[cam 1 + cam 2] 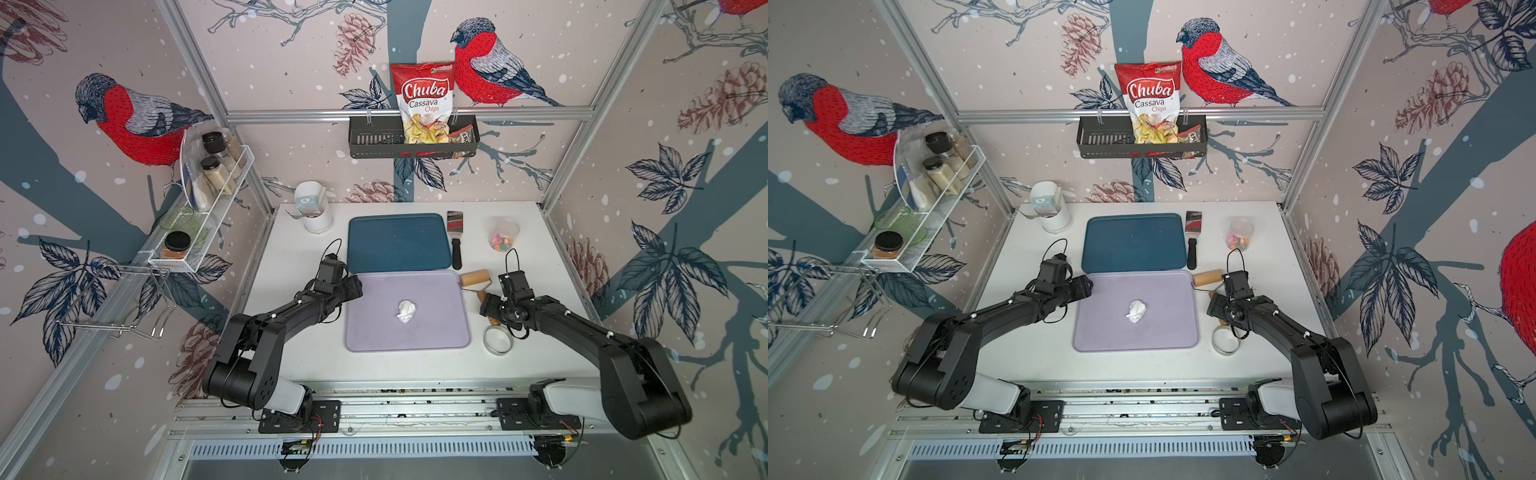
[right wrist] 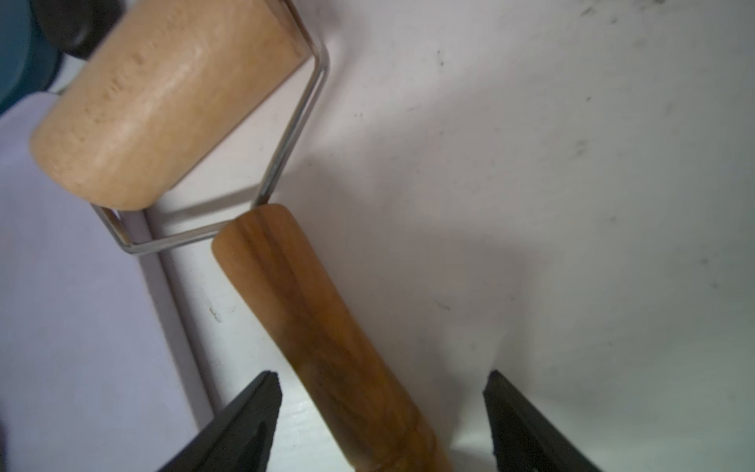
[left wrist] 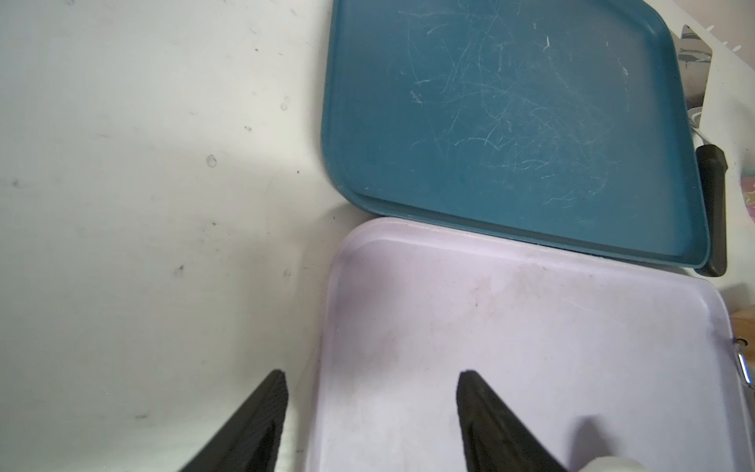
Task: Roll out the dumpling wrappers from the dough
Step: Pick up the rolling pin from the center of the board.
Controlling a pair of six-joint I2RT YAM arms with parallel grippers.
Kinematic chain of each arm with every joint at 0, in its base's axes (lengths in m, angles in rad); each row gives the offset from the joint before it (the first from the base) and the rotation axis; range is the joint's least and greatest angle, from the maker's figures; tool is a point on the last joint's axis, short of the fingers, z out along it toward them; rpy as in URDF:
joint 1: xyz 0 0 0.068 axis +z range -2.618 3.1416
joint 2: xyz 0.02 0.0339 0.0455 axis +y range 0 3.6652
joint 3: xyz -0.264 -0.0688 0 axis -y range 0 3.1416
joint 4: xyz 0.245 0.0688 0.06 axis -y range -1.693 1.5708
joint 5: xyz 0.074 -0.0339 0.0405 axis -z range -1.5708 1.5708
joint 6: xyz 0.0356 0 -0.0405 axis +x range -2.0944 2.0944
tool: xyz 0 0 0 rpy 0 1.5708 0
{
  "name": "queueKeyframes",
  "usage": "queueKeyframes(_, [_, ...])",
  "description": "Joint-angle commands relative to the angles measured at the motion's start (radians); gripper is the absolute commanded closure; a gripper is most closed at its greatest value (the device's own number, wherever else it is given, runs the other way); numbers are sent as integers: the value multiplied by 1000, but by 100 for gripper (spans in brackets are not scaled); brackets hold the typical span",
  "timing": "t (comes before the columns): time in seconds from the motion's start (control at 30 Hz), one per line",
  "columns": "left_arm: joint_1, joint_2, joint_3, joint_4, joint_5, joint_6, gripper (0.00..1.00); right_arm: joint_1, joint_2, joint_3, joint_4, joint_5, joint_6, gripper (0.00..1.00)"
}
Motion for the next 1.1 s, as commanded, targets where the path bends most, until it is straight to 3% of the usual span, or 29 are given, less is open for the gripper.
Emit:
queueKeyframes(0.0, [-2, -31, -17, 16, -27, 1, 31, 23, 32, 19, -10, 42, -14, 24])
queueKeyframes(0.63, [-3, -189, -105, 132, -84, 18, 27, 79, 170, 98, -6, 112, -67, 61])
queueKeyframes(1.07, [-3, -322, -219, 377, -14, 130, 21, 118, 102, 189, -57, 126, -120, 93])
